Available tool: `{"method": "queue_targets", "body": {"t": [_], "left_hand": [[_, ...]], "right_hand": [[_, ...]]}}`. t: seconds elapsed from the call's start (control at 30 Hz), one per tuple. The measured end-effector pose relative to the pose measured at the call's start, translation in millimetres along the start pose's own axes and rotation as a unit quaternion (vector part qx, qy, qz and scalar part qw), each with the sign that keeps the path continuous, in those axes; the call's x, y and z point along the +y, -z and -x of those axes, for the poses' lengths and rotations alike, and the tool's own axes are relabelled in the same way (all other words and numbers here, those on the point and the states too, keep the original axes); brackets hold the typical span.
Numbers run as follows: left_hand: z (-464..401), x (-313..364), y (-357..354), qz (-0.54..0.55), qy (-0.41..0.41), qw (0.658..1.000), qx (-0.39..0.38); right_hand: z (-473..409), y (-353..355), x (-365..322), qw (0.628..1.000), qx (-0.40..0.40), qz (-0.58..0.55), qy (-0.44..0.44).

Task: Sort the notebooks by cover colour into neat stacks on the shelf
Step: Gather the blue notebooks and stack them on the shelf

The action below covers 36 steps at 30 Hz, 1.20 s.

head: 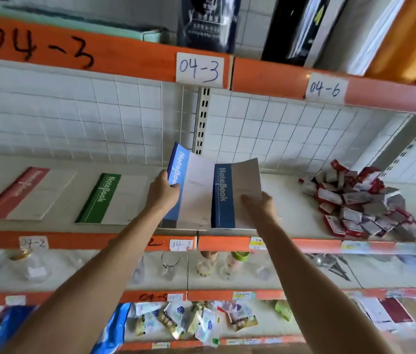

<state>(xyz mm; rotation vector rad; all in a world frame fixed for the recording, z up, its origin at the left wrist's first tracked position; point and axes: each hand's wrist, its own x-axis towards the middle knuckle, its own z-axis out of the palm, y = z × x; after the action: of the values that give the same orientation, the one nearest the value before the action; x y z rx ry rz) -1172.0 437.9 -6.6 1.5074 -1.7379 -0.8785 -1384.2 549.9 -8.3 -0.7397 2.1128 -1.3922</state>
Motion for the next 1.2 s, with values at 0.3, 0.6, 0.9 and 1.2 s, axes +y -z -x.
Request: {"method": "queue_targets", "body": {"t": [0.3,0.6,0.9,1.2], "left_hand": [[5,19,-13,-0.008,0.024,0.999,0.035],[4,37,-28,-0.026,0.024,0.999,0.028],[3,61,-53,0.006,0.029,0.999,-0.034],[-1,90,-108,-0.150,0.046,0.981,-0.114]], "right_hand": [[-55,24,-6,0.993,-0.028,0.111,0.033],[-66,21,-5,0.933,-0.048,0.352,0.058],[-79,42,6,0.913,-0.053,0.403,0.049],[-76,57,1,0.924,-0.098,0.357,0.097]]}}
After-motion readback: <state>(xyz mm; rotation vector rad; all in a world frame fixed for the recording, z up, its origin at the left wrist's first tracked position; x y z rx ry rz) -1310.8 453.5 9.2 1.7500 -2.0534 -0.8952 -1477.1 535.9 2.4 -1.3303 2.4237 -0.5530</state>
